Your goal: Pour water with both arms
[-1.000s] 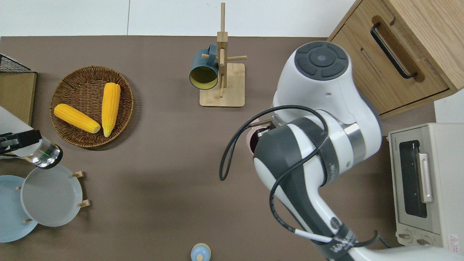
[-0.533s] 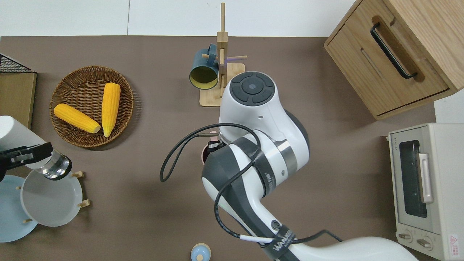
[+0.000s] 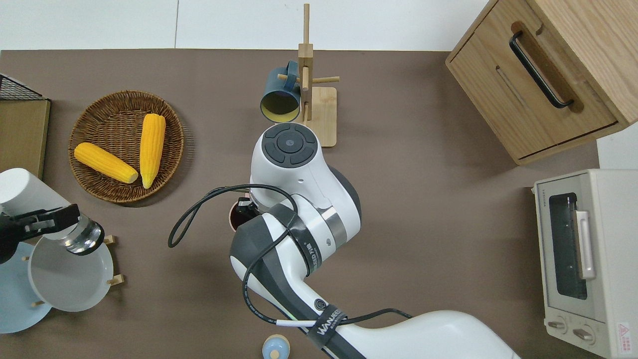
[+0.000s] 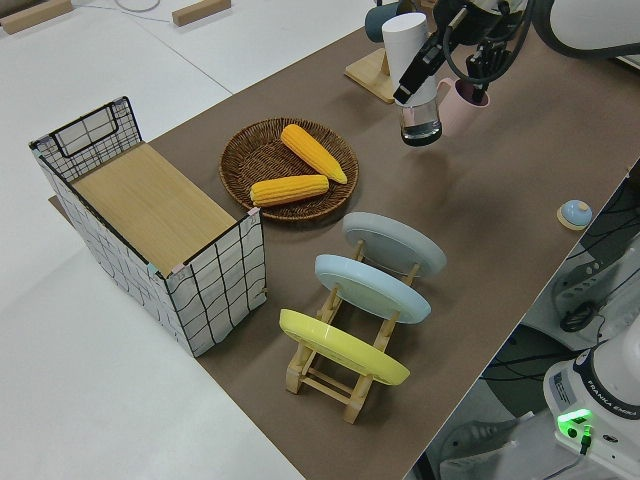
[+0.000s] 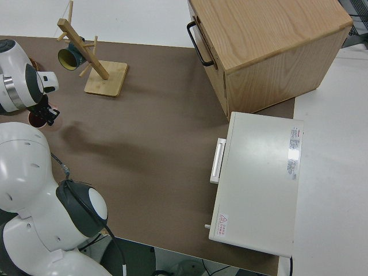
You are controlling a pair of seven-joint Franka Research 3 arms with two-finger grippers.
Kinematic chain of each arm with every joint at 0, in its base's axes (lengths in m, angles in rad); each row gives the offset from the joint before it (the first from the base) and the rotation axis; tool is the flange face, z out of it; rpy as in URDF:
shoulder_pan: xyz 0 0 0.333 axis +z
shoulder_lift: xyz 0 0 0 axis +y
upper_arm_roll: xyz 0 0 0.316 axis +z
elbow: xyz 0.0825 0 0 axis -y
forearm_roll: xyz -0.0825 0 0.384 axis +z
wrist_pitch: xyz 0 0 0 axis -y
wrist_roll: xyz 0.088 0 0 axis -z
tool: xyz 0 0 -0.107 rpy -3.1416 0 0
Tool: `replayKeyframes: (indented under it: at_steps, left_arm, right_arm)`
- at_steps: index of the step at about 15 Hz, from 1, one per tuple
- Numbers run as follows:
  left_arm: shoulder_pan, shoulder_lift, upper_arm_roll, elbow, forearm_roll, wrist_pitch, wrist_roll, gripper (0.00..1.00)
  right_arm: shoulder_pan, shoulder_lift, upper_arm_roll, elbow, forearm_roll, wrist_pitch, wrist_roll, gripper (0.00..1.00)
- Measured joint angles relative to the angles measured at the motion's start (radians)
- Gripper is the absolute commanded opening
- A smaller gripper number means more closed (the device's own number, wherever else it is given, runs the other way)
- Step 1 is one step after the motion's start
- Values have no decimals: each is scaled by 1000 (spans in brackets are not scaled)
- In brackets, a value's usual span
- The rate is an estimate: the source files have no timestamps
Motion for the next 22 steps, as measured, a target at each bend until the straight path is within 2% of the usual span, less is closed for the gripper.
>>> replayKeyframes:
  at_steps: [8,9,10,11,15,18,20,22]
  left_arm:
    - [-19,-1,1,-19,-3,0,-1,0]
    - [-19,-1,1,-20,-3,0,-1,0]
    - [-19,-1,1,-21,-3,0,-1,0]
    - [-19,-1,1,-21,-3,0,-1,0]
    - [-19,-1,1,-22,-3,0,-1,0]
    - [-19,-1,1,-22,-7,0,-1,0]
    - [-19,-1,1,-23,-9,0,-1,0]
    - [-19,-1,1,-24,-9,0,-1,0]
  right_arm:
    - [64,97,3,6,42,147,131,12]
    - [64,100,2,11,43,150,142,296]
    - [64,102,2,13,46,152,145,782]
    - [64,102,2,14,46,154,147,987]
    - [85,126,-2,14,46,194,148,990]
    - [92,128,-5,24,46,196,149,990]
    - [92,120,-9,44,46,194,156,990]
    - [91,86,-17,61,45,183,165,990]
